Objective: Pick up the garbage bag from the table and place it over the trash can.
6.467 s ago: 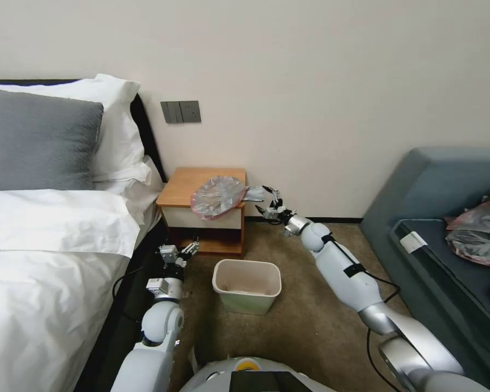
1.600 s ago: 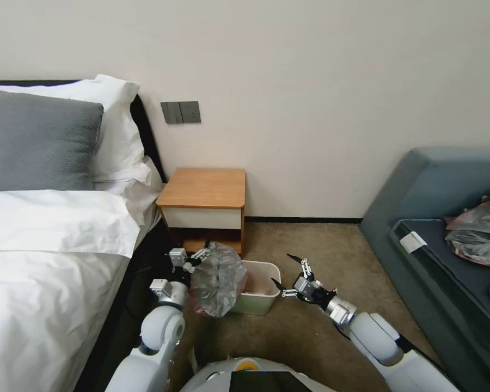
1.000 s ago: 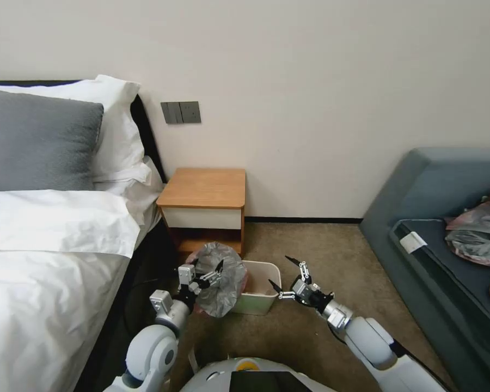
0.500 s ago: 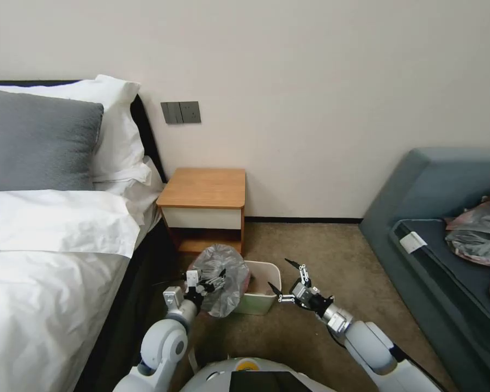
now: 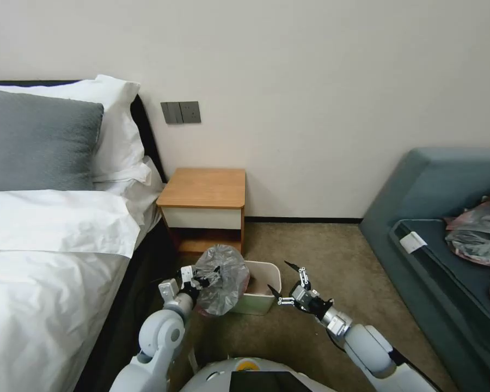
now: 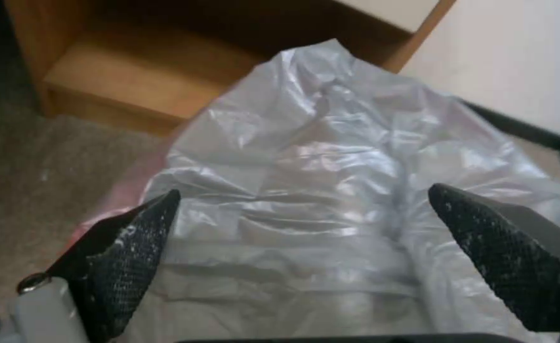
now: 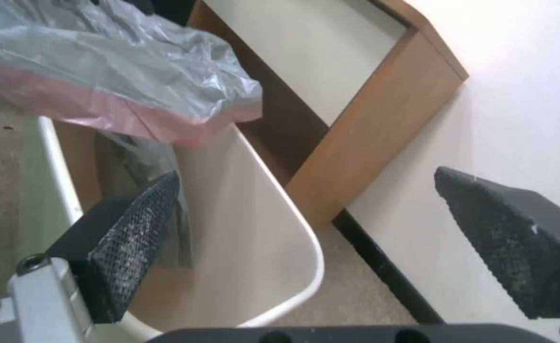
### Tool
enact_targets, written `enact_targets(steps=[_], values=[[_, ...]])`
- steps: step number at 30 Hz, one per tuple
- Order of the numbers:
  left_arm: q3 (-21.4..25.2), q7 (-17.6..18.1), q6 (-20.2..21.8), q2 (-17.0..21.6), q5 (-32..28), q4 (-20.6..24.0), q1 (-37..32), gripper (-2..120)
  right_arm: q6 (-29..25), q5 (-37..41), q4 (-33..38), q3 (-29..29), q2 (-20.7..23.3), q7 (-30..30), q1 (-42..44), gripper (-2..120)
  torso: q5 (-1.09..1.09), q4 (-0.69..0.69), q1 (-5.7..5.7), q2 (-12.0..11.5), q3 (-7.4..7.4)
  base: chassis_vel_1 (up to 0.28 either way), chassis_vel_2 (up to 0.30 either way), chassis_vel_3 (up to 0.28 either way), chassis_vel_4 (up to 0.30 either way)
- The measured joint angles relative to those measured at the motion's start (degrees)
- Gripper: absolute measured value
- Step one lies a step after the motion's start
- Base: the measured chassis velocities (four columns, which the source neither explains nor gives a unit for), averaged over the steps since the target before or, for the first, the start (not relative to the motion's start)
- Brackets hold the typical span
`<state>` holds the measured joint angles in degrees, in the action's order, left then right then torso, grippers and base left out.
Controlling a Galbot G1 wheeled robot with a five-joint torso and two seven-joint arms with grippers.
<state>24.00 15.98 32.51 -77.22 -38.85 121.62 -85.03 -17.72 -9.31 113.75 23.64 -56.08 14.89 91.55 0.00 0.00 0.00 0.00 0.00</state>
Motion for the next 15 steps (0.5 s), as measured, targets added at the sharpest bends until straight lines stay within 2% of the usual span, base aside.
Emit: enact_targets(steps=[2, 5, 6, 8, 15], values=[[0.12, 0.25, 1.47, -0.09, 0.06, -0.10, 0.45, 100, -0.07, -0.07, 0.00, 0.02, -0.11, -0.01, 0.21, 100, 0.00, 0.00, 0.00, 0.00, 0.00, 0.000, 0.000, 0.000, 0.000], [0.27, 0.25, 6.55, -0.20, 0.00, 0.15, 1.34, 98, -0.45, -0.25, -0.15, 0.21, -0.38, -0.03, 0.84, 100, 0.00, 0.00, 0.00, 0.00, 0.00, 0.000, 0.000, 0.000, 0.000], [0.27, 0.25, 6.55, -0.20, 0.00, 0.15, 1.34, 98, -0.45, -0.25, -0.15, 0.21, -0.38, -0.03, 0.84, 100, 0.00, 0.00, 0.00, 0.00, 0.00, 0.000, 0.000, 0.000, 0.000], [0.28, -0.29, 9.29, -0.47, -0.51, 0.33, 1.80, 97, -0.71, -0.36, -0.38, 0.36, -0.68, -0.08, 1.09, 100, 0.01, 0.00, 0.00, 0.00, 0.00, 0.000, 0.000, 0.000, 0.000], [0.27, -0.63, 10.07, -1.24, -5.22, 0.60, 2.38, 98, -0.95, -0.59, -0.41, 0.46, -1.08, -0.21, 1.43, 100, 0.00, 0.00, 0.00, 0.00, 0.00, 0.000, 0.000, 0.000, 0.000]])
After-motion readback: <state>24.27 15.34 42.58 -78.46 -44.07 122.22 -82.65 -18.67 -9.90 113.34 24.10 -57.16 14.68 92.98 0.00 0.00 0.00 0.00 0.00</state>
